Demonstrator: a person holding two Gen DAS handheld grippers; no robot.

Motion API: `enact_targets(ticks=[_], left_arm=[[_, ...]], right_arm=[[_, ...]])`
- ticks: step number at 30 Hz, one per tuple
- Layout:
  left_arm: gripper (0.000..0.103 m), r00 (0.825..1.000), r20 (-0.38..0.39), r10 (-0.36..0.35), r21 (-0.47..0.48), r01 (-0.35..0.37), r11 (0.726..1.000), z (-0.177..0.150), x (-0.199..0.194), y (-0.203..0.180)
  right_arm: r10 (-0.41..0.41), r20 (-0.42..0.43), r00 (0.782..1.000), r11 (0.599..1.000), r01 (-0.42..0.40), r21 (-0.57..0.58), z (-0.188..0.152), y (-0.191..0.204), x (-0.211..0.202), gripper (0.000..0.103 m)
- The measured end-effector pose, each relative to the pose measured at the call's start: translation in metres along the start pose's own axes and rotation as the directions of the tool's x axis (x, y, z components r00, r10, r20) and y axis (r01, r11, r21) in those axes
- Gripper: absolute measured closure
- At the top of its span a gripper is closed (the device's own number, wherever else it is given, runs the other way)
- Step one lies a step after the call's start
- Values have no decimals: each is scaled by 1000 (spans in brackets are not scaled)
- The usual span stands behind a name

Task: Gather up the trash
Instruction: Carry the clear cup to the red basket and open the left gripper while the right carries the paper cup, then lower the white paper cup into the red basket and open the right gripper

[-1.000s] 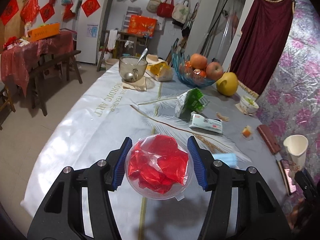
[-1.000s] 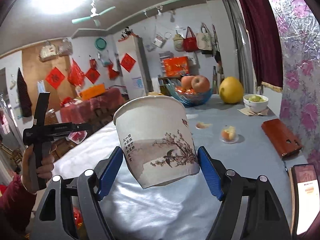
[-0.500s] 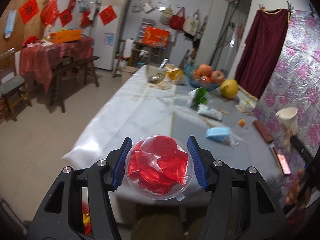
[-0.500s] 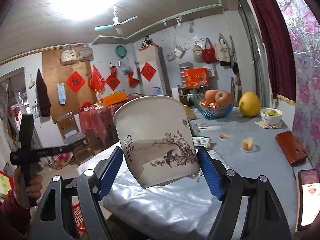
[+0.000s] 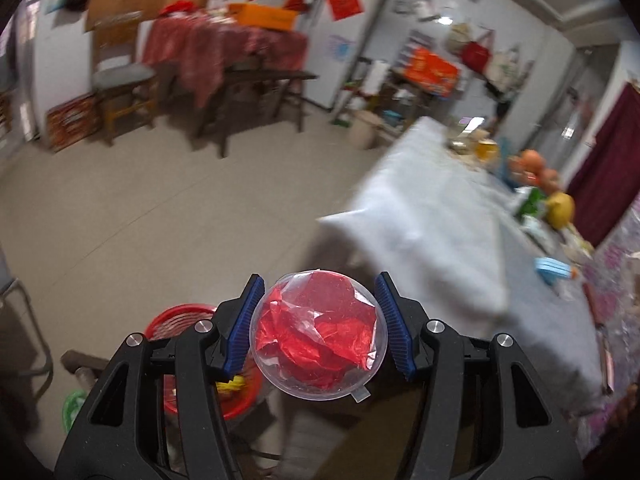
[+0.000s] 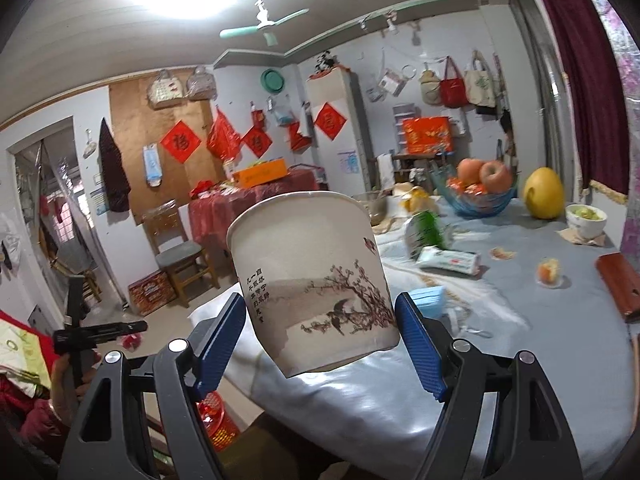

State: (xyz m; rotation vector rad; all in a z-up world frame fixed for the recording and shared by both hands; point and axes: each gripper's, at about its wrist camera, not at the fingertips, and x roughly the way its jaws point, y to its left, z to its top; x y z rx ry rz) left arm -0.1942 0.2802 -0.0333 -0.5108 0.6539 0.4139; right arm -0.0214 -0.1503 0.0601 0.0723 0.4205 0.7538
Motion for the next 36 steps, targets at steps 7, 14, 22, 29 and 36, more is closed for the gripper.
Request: enact_targets(ticks=[7, 14, 22, 29, 36], left_arm=[[45, 992, -96, 78, -84, -87, 993, -25, 44, 62], [15, 972, -127, 195, -160, -214, 964, -29, 57, 96], [10, 937, -81, 340, -356, -346, 868, -19, 26, 136], [9, 893, -75, 444, -453, -427, 783, -24, 9, 163], [9, 868, -105, 486, -490, -470, 734, -26, 10, 184]], right_arm=[[60, -86, 994, 998, -62, -27, -6, 40, 41, 27], [115, -183, 976, 988, -131, -79, -17, 90, 80, 27], [203, -349, 915, 957, -261, -127, -49, 160, 131, 27], [269, -485, 832, 903, -393, -173, -78, 233, 175, 27], [290, -602, 744, 860, -479, -177, -111, 281, 221, 27]])
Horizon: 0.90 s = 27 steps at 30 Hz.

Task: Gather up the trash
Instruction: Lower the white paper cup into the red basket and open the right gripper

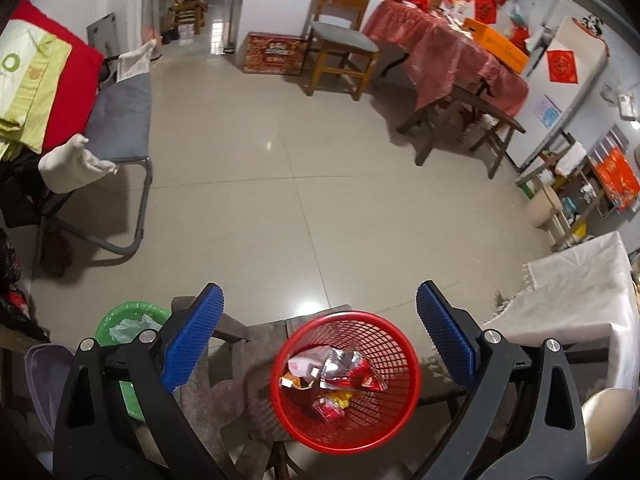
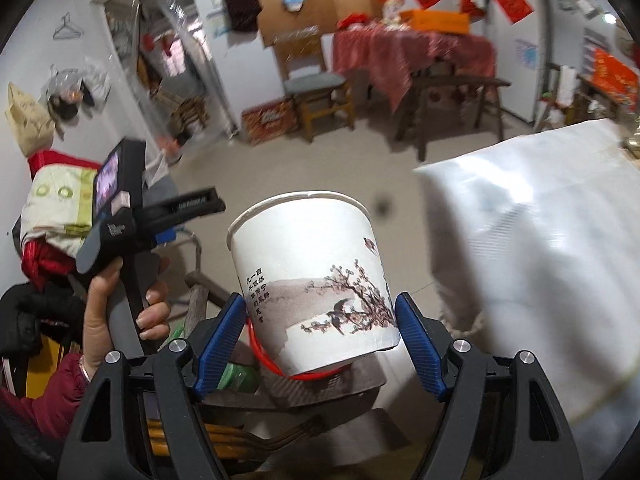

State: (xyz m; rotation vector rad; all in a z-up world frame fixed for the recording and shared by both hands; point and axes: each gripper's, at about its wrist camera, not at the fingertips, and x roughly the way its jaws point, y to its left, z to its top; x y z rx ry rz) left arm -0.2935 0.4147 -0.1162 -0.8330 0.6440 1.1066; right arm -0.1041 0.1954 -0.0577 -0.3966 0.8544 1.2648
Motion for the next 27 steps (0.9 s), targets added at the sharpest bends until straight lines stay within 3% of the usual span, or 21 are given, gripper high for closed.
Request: enact_targets(ticks=[3, 5, 8, 16, 27], left_arm=[[9, 1000, -28, -3, -22, 3, 1000, 2, 9, 6], [9, 999, -40, -6, -28, 5, 1000, 2, 13, 9], [9, 999, -42, -16, -40, 15, 999, 3, 15, 13], [9, 997, -64, -45, -20, 44, 999, -3, 16, 3], [9, 996, -45, -83, 77, 86, 993, -12, -1, -21]], right_arm=[[40, -60, 997, 999, -42, -35, 8, 11, 39, 26], [27, -114, 993, 998, -33, -48, 9, 15, 67, 19], [34, -132, 991, 999, -37, -21, 8, 15, 78, 19], [26, -59, 998, 998, -23, 54, 2, 0, 43, 18], [-33, 27, 999, 999, 32, 35, -15, 1, -14, 16]])
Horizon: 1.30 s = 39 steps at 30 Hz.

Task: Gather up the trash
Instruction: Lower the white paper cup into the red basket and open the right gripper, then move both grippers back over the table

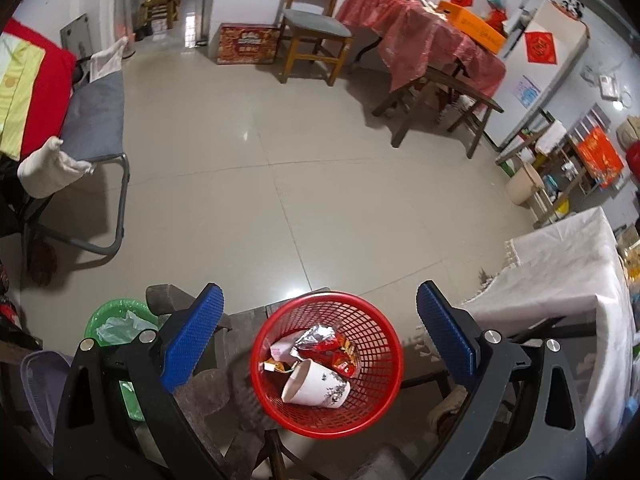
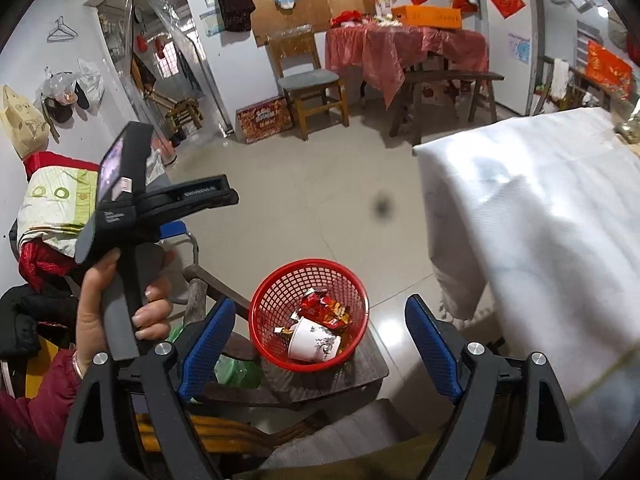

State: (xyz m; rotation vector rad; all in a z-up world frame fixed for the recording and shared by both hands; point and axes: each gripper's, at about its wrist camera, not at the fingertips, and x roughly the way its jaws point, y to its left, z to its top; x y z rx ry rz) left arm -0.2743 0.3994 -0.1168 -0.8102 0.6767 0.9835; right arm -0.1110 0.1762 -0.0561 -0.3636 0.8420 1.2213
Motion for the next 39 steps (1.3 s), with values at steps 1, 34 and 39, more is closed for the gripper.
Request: enact_targets(ticks=[1, 34, 39], left_arm=[[9, 1000, 5, -3, 7, 3, 1000, -3, -2, -3], [7, 937, -101, -333, 587, 327, 741, -116, -77, -262], [7, 898, -179, -401, 648, 415, 639, -138, -86, -333]], right_arm=[[-13, 13, 1000, 1000, 13, 3, -2, -1, -8, 13], [-689, 157, 707, 653, 512, 558, -152, -255, -250, 6], [-746, 115, 656, 571, 541, 617, -175, -296, -274, 6]])
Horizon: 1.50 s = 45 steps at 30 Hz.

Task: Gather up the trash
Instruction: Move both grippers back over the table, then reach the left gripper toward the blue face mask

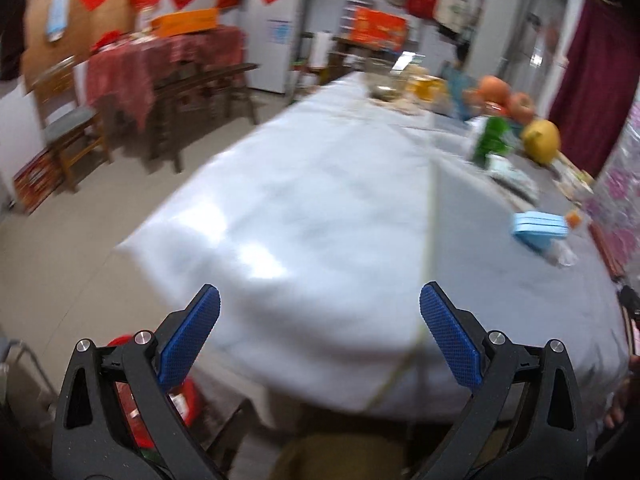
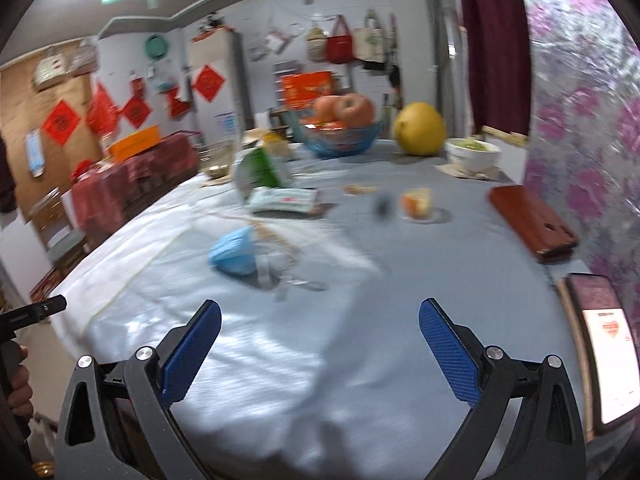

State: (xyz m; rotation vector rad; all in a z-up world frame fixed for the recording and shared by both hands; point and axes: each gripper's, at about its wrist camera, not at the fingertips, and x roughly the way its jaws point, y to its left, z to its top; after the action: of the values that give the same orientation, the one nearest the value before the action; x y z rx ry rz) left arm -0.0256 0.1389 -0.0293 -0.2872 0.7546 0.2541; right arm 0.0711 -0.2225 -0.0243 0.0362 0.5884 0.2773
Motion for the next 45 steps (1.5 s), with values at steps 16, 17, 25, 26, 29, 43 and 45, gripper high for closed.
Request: enact_targets(ticks=[16, 17, 25, 26, 29, 43, 45], left_arm=[[7, 972, -114, -205, 224, 226, 948, 39, 56, -152], [7, 966, -125, -225, 229, 249, 941, 41, 58, -158], [7, 932, -160, -326, 285, 359, 889, 55, 79, -211], [7, 931, -164, -325, 298, 361, 884, 55, 85, -218], [7, 932, -190, -308, 310, 354, 882, 54, 102, -227], [7, 994, -78, -79, 270, 98, 958, 83, 100, -125], [7, 990, -81, -118, 239, 134, 962, 87, 96, -116]], right_arm=[[-90, 9, 996, 996, 90, -4, 28, -34, 36, 6], [-105, 12, 994, 994, 105, -12, 30, -34, 40, 6], [-59, -35, 998, 994, 62, 94, 33, -55, 56, 6], [-58, -41, 997, 993, 62, 102, 32, -55, 57, 6], [-57, -30, 998, 993, 59, 103, 31, -55, 55, 6], [-83, -34, 996, 989, 87, 118, 30, -56, 57, 6], [-92, -30, 995, 989, 95, 110, 30, -55, 57, 6]])
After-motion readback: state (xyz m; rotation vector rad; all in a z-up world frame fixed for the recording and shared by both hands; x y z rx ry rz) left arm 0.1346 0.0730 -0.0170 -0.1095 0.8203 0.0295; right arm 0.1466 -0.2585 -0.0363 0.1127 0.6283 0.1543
